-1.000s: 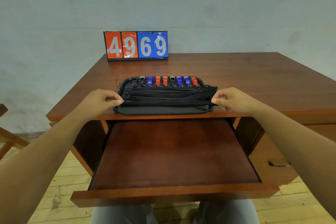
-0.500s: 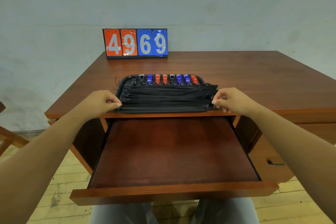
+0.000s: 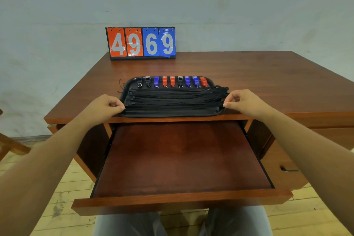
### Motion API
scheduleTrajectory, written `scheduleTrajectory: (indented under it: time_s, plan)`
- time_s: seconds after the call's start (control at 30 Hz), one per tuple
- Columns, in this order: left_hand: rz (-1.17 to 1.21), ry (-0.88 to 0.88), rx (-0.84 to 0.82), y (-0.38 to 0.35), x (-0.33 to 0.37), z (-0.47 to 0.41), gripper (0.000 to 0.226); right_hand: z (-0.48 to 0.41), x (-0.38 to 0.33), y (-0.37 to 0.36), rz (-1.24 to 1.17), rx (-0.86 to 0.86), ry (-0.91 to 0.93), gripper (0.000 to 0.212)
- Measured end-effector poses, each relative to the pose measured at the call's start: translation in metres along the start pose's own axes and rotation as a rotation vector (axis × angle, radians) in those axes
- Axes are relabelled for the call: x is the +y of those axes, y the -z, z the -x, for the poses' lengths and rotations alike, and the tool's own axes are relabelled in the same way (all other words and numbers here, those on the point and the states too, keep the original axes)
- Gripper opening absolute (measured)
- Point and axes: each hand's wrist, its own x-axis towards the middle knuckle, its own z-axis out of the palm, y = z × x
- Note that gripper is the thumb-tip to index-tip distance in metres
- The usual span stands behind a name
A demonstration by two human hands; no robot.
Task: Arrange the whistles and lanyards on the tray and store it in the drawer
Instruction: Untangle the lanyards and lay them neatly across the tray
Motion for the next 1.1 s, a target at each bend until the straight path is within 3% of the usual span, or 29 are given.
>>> scheduleTrajectory:
  time_s: [0.23, 0.37, 0.53, 0.73, 0.87, 1.1]
  plan:
    - [0.089, 0.095, 0.057, -0.005, -0.005, -0.003, 0.002, 0.001, 0.004, 0.001, -0.065, 0.058, -0.003, 0.006]
    - [0.172, 0.161, 0.096, -0.007, -0.003, -0.008, 0.009, -0.005, 0.005, 0.005, -0.154, 0.247, -0.037, 0.010]
    - [0.213, 0.283, 0.279, -0.009, 0.005, -0.023, 0.020, -0.020, 0.000, 0.001, -0.151, 0.398, -0.163, 0.018]
    - [0.155, 0.283, 0.316, -0.016, 0.006, -0.046, 0.025, -0.038, -0.007, -0.014, -0.151, 0.383, -0.319, 0.046]
    - [0.098, 0.333, 0.283, -0.019, -0.001, -0.062, 0.038, -0.051, -0.012, -0.021, -0.146, 0.349, -0.399, 0.045]
    - [-0.052, 0.330, 0.215, -0.024, -0.004, -0.078, 0.038, -0.068, -0.013, -0.032, -0.047, 0.293, -0.395, 0.038]
